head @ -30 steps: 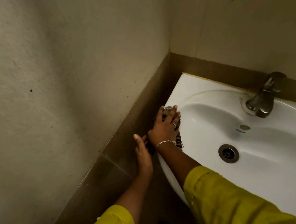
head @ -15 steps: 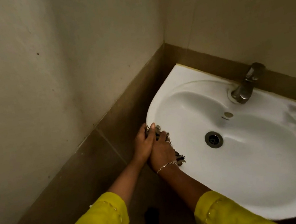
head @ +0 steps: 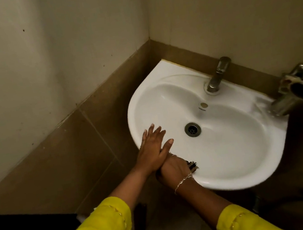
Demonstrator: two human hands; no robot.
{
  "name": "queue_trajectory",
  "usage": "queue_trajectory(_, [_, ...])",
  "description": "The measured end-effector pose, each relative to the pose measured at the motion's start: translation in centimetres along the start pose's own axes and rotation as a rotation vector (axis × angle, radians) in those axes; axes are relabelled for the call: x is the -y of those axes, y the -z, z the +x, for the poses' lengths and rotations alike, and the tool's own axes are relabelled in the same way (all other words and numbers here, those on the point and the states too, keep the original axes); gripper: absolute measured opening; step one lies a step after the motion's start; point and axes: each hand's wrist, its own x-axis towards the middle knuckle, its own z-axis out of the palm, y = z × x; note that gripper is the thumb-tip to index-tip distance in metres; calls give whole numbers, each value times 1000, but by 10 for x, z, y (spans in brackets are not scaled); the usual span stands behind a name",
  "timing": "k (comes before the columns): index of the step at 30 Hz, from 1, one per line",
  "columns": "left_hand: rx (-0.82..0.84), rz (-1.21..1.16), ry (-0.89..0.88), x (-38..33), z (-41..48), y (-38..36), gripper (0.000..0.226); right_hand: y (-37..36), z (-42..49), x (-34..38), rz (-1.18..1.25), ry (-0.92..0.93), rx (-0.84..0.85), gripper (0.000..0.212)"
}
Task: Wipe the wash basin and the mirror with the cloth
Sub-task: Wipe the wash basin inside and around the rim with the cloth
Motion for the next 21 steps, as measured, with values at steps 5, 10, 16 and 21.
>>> queue_trajectory(5, [125,-31,-31,-20,-10,-12,66,5,-37,-35,-185,42,-28,52])
queue_trajectory(10, [131,99,3,-24,-7,-19,65,7,-63,-70,-334,108,-60,74])
queue_trajectory(16, [312,411,96,-28,-2,-23,63,19,-93,-124,-387,243,-92,94])
queue_trajectory(21, [346,484,133,-30,-4,-26,68,40,-106,-180,-406,343,-97,81])
